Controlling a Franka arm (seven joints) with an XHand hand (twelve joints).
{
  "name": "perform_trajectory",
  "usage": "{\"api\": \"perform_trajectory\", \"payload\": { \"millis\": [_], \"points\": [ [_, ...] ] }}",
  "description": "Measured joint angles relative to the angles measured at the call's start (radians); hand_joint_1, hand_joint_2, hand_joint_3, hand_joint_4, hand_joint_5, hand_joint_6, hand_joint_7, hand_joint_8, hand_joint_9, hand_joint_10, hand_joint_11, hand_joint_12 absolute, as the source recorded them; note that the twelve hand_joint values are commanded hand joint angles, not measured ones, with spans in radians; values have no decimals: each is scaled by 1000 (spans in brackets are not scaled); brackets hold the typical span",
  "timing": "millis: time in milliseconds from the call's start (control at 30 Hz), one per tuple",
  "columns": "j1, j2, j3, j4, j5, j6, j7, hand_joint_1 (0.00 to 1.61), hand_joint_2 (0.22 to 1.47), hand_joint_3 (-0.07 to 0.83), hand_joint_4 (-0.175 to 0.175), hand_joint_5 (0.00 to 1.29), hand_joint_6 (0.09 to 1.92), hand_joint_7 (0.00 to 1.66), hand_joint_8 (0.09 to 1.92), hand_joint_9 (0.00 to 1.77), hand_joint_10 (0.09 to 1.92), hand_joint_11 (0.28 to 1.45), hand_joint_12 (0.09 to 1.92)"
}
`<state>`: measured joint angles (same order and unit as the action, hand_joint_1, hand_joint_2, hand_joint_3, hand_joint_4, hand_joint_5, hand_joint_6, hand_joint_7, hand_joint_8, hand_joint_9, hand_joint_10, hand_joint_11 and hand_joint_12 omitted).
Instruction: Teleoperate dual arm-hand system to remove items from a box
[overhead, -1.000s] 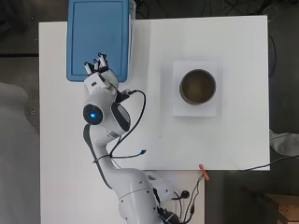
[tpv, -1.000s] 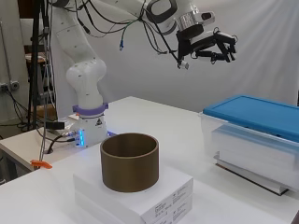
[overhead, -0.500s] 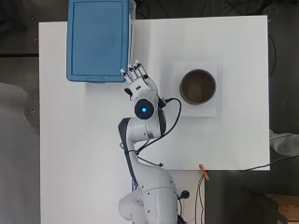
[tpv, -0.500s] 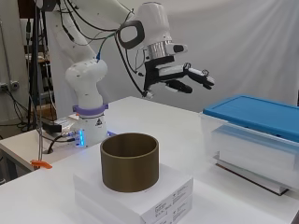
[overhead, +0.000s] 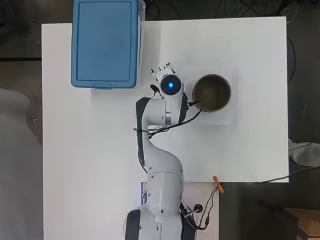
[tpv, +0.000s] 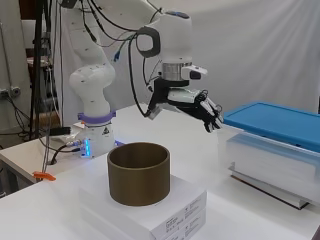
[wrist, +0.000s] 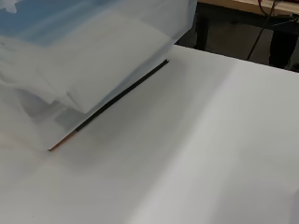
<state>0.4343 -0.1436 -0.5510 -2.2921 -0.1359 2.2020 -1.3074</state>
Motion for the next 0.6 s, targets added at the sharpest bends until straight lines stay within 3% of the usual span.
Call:
{"api": "perform_trajectory", "payload": {
  "millis": [233,333,500,567,600],
  "points": [
    [-7,89,117,116,-52,-91,67,495,1181,1,91,795,87,903,87,974,87,616,87],
    [-6,118,138,118,-51,-48,49,452,1188,3,94,790,87,899,87,956,87,584,87],
    [183,29,62,148,-152,-81,106,405,1224,3,83,758,87,902,87,955,87,598,87],
    [273,3,39,148,-139,-89,114,448,1225,1,82,766,87,1010,87,1074,87,667,87],
    [315,22,44,148,-117,-97,120,514,1199,24,74,781,87,1161,96,1199,235,704,348]
  ]
}}
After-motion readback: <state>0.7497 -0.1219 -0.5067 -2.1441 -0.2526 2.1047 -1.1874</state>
